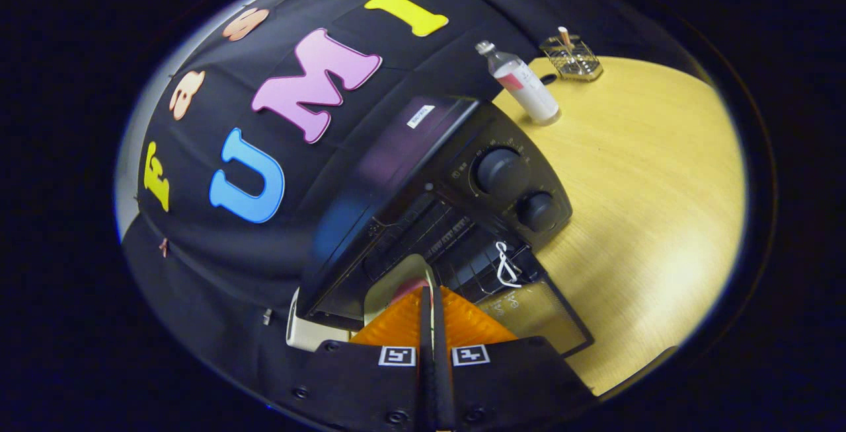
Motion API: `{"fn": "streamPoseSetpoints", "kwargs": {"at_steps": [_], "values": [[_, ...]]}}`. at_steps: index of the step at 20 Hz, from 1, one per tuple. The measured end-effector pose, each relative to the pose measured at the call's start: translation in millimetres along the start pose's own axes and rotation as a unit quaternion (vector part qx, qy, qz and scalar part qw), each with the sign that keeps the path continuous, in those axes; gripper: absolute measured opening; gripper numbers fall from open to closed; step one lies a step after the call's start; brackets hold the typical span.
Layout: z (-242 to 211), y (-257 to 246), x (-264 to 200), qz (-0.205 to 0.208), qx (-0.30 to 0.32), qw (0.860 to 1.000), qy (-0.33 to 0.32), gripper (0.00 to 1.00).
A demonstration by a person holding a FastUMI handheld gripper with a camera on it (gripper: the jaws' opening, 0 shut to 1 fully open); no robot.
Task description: Open the toaster oven, put the food inside, and close the toaster oven door.
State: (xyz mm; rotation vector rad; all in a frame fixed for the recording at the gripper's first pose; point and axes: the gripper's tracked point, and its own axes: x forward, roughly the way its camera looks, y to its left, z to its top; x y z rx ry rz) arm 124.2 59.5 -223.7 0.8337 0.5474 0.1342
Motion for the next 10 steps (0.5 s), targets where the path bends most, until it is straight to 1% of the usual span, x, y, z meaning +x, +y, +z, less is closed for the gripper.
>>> {"fn": "streamPoseSetpoints", "kwargs": {"at_steps": [3,4,5,8,9,10], "values": [[-7.3,3.9,-30.4,-0.009,-0.060,0.998,0.002,0.06],[-11.9,7.0,-39.2,-0.008,-0.082,0.997,0.007,0.22],[-13.1,9.4,-46.0,-0.007,-0.104,0.995,0.008,0.31],[-15.5,15.5,-75.1,-0.005,-0.172,0.985,-0.009,1.00],[-19.9,30.9,-85.0,-0.003,-0.193,0.981,-0.015,0.97],[-22.0,31.7,-94.3,-0.004,-0.212,0.977,-0.019,0.97]]}}
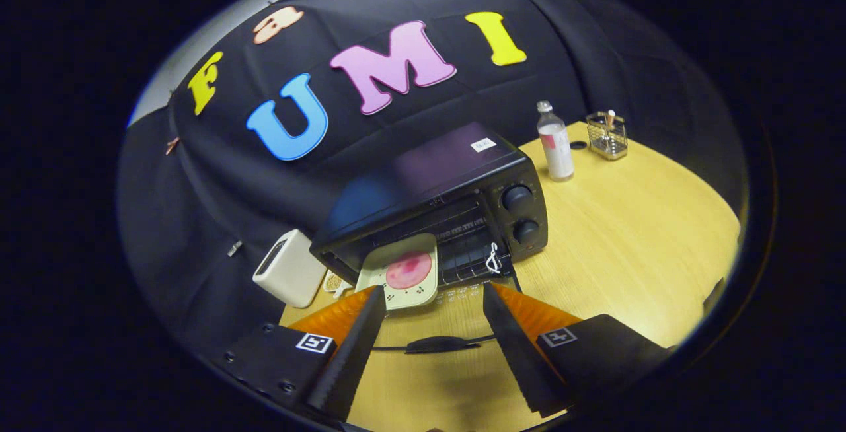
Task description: Open the toaster oven, put the food inside, and close the toaster oven door.
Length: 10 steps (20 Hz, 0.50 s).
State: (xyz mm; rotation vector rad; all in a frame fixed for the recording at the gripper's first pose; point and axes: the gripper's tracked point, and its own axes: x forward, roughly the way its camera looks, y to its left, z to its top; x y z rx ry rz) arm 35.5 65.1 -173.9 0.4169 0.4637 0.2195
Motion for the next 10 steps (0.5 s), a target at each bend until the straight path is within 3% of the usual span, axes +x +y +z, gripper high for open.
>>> {"fn": "streamPoseSetpoints", "kwargs": {"at_steps": [4,10], "values": [[-18.2,2.2,-21.9,-0.012,-0.081,0.997,-0.001,0.99],[-88.5,-7.7,-21.4,-0.038,-0.163,0.983,0.071,1.00]]}}
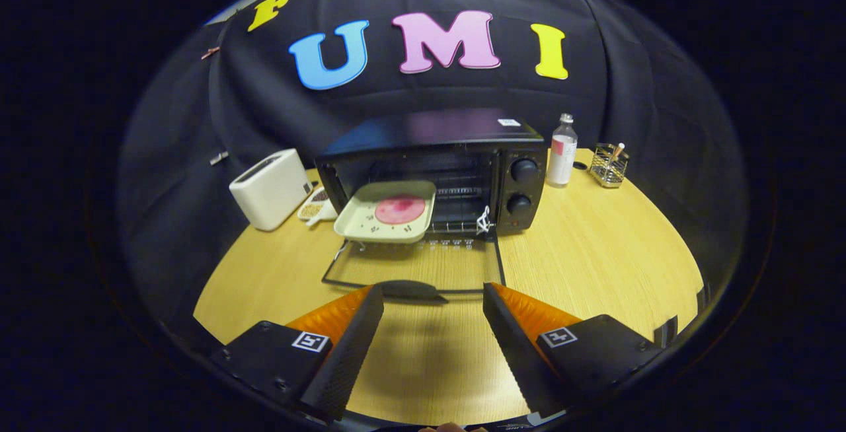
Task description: Open the toaster oven, put the food inside, and close the toaster oven door.
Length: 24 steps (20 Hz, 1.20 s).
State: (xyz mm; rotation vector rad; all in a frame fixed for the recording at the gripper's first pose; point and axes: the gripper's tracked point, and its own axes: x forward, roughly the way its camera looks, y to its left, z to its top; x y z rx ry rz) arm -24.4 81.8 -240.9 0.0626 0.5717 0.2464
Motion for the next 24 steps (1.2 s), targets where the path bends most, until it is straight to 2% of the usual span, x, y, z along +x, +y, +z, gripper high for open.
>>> {"fn": "streamPoseSetpoints", "kwargs": {"at_steps": [5,11,16,18,24], "values": [[-43.1,21.9,34.4,0.000,-0.033,0.998,0.048,1.00],[-77.7,11.6,90.5,-0.045,-0.029,0.994,0.094,1.00],[-72.4,11.7,113.4,-0.043,-0.018,0.995,0.089,1.00],[-69.7,10.9,111.2,-0.043,-0.037,0.995,0.084,1.00],[-41.2,16.0,91.3,-0.029,-0.039,0.996,0.069,1.00]]}}
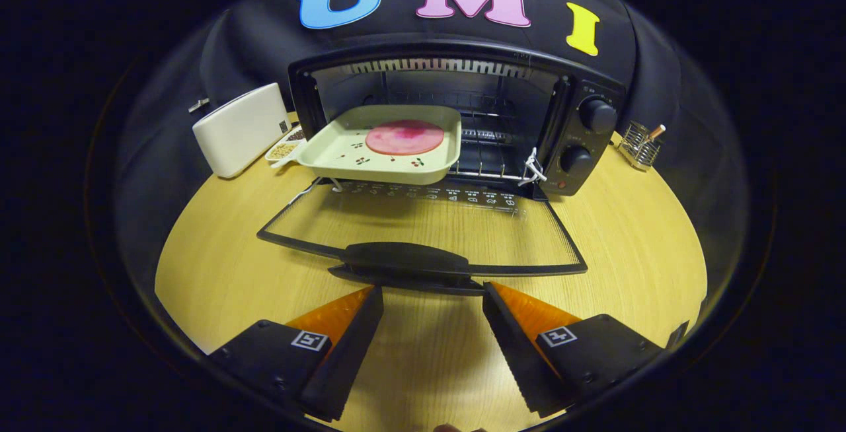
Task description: Open the toaster oven, put the food inside, and close the toaster oven door.
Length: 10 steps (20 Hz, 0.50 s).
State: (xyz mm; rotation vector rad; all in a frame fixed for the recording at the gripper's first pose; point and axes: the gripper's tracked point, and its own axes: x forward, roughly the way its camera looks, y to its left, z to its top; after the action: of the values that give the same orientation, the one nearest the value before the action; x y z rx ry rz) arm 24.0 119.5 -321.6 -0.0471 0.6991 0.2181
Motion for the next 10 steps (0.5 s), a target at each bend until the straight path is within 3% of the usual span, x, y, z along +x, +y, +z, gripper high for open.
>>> {"fn": "streamPoseSetpoints", "kwargs": {"at_steps": [10], "values": [[103.4,-2.4,-24.6,0.015,0.006,0.997,-0.070,1.00]]}}
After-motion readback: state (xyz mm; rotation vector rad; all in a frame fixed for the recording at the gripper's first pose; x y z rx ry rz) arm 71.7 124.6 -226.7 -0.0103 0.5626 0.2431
